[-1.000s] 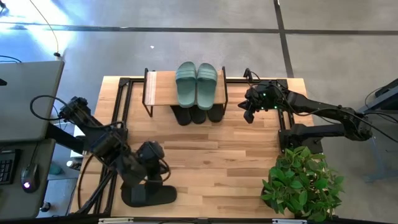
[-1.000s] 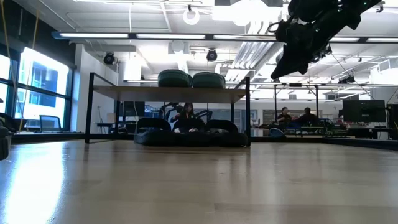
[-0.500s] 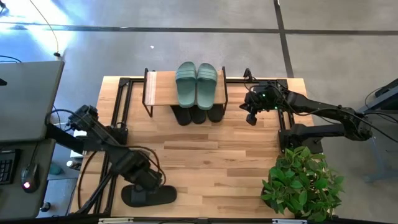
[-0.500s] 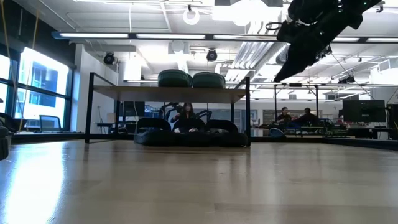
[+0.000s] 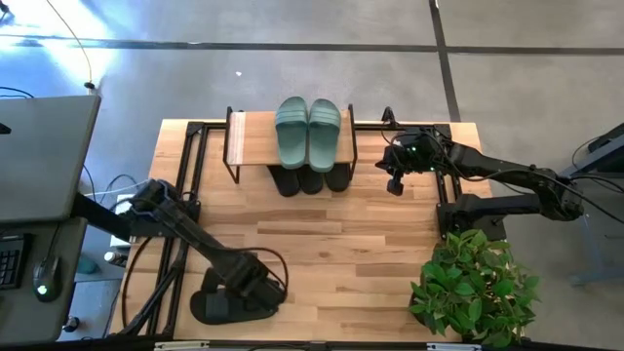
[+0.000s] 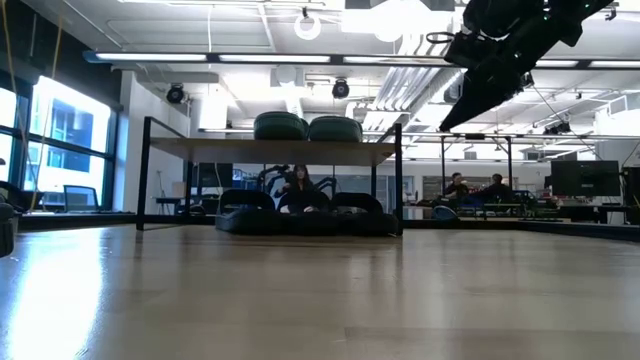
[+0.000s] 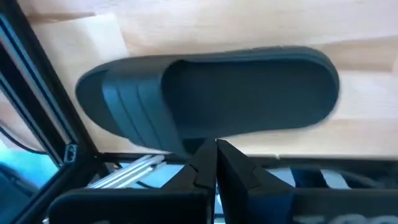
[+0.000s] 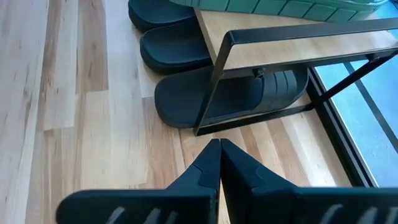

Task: Pick and place slides into the shelf
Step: Put the black slide under the shelf

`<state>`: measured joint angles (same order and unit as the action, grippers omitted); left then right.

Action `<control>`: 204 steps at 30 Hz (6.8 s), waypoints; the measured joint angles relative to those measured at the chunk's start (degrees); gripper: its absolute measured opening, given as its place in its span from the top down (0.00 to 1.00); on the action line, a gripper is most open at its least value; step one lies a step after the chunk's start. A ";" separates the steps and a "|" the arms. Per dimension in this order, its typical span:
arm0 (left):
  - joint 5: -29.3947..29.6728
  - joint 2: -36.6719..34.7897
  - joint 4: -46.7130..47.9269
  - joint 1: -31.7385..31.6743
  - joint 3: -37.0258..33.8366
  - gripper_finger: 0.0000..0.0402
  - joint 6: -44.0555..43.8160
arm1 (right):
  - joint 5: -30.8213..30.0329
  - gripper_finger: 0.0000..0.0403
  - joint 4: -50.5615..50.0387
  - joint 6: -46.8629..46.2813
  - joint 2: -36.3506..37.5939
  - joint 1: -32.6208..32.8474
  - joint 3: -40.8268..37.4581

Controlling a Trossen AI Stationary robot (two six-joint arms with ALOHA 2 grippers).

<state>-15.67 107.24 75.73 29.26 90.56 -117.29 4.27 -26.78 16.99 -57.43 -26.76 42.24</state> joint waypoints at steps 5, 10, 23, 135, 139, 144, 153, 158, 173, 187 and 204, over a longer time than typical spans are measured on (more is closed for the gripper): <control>0.08 2.73 1.48 -0.02 -0.02 1.00 -4.20 | 0.00 1.00 0.20 -0.05 0.02 0.01 0.00; -0.78 3.60 3.30 0.00 -0.02 1.00 -3.98 | 0.00 1.00 0.22 0.00 0.02 0.00 0.00; -1.78 4.59 3.97 2.90 -0.04 0.73 -4.59 | 0.02 1.00 1.41 -0.17 0.02 -0.01 0.00; 56.62 -20.35 -8.16 -15.31 -36.65 1.00 72.03 | -4.48 1.00 5.22 -7.10 0.02 -0.01 0.00; 57.31 -20.35 -15.72 -19.81 -39.69 1.00 78.76 | -5.70 1.00 5.19 -7.10 0.02 -0.01 0.00; 57.48 -20.36 -24.51 -24.93 -41.24 1.00 90.11 | -5.68 1.00 4.49 -6.80 0.02 0.00 0.01; 56.59 -19.48 -27.61 -34.35 -41.55 1.00 99.00 | -5.68 1.00 1.72 -6.53 0.02 -0.01 0.00; 56.36 -18.82 -28.79 -38.73 -41.55 1.00 101.08 | -5.66 1.00 1.72 -6.46 0.02 0.01 0.00; 58.18 -13.16 -30.53 -43.41 -41.37 1.00 103.33 | -7.41 1.00 1.61 -4.94 0.02 -0.01 0.00; 64.07 -10.47 -32.55 -43.91 -41.46 0.99 105.48 | -7.52 1.00 1.52 -4.94 0.02 0.00 0.01; 62.12 -10.49 -32.29 -43.89 -41.46 0.70 105.06 | -7.54 1.00 1.28 -4.94 0.02 0.00 0.00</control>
<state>46.46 96.75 43.44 -14.63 49.10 -12.23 -3.27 -25.50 12.05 -57.41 -26.76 42.24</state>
